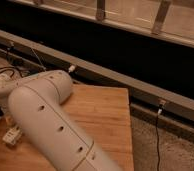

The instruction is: Place the bottle in the ceramic bowl

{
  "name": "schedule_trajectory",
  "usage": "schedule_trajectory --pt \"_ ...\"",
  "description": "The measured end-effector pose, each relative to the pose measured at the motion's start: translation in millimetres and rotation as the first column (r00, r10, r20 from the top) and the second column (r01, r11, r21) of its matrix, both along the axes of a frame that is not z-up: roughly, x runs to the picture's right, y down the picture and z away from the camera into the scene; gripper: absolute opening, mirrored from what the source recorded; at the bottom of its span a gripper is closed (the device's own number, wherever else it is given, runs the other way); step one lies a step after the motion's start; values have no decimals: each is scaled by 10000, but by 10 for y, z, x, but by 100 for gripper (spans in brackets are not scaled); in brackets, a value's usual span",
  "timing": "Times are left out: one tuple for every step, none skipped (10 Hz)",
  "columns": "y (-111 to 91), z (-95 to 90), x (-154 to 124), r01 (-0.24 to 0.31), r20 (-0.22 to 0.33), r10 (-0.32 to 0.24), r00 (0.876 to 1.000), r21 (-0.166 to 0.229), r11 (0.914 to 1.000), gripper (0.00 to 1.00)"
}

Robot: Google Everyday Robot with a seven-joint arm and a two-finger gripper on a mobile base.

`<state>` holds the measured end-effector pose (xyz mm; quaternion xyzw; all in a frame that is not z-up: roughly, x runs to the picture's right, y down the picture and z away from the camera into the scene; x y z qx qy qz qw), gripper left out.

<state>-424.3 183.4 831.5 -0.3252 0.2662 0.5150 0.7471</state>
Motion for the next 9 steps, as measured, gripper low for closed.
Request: schedule_trajectory --pt "9 32 28 23 -95 -23 10000 -73 10000 65" --pt "12 51 55 50 -150 -51 9999 -68 10000 63" --pt "1 43 75 99 -150 -98 9998 80 9999 54" --pt "-14 17 74 124 -118 -122 9999 192 9997 46" --pt "-20 -4 83 164 -80 -161 9998 289 9994 34" --pt "-20 -15 88 193 -46 -191 9998 325 9993 26" --pt "-18 -17 103 219 -15 -219 9998 359 9991 15" --pt "-18 -25 112 242 43 -244 9997 422 9988 6" --pt "-34 -39 109 193 117 -200 9997 546 9983 1"
